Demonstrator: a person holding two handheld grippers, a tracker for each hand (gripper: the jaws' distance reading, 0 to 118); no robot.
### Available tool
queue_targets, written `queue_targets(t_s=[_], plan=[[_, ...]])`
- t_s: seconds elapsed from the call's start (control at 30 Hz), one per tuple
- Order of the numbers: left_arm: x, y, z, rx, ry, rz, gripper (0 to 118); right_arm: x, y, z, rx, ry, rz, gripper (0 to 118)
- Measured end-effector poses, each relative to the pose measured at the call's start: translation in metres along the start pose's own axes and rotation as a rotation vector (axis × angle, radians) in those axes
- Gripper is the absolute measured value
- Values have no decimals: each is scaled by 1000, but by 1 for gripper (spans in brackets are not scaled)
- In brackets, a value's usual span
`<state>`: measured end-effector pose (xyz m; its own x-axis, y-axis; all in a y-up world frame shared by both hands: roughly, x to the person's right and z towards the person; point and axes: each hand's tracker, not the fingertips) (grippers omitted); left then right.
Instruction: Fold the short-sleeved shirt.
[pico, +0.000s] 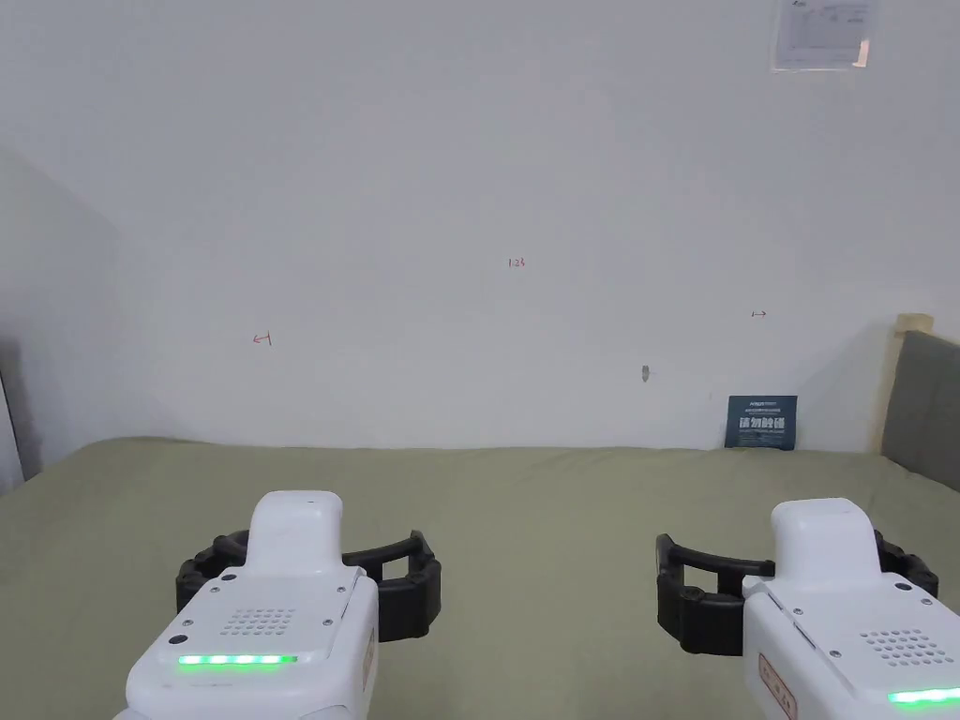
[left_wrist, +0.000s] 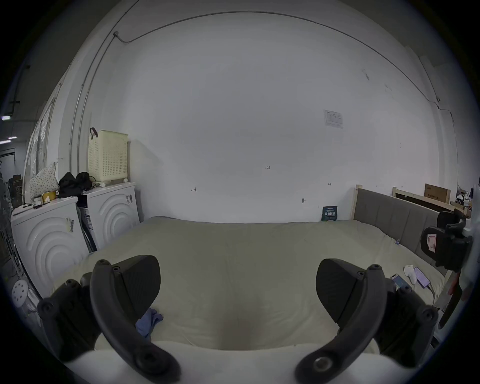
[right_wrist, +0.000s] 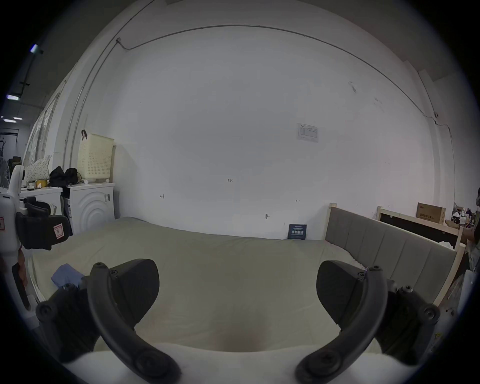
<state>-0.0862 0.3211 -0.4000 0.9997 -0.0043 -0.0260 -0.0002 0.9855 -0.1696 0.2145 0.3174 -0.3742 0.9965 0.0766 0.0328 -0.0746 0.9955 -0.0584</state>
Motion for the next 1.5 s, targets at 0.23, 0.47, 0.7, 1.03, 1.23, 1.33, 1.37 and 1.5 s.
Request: queue_targets(t_s=[0.23, 0.47, 0.7, 1.03, 1.23, 1.33, 1.37, 1.5], plan=[[-1, 1, 0, -1, 9, -4, 118, 0, -1, 1, 0, -1, -5, 118], [-1, -1, 0, -5, 9, -6, 118, -1, -1, 1, -2, -1, -6, 118], [0, -1, 2, -4, 9, -12, 118, 0, -1, 2, -6, -4, -1, 118], [0, 0, 2, -4, 12, -17, 118, 2, -2, 2, -9, -8, -10, 118], [0, -1, 3, -9, 17, -9, 118, 3, -3, 2, -11, -7, -12, 118], [0, -1, 4, -8, 16, -12, 118, 2, -4, 1, -14, -6, -9, 118], [0, -1, 4, -7, 17, -15, 118, 2, -4, 1, -16, -5, -7, 118], [0, 0, 5, -4, 18, -18, 118, 1, -4, 2, -15, -4, -8, 118]])
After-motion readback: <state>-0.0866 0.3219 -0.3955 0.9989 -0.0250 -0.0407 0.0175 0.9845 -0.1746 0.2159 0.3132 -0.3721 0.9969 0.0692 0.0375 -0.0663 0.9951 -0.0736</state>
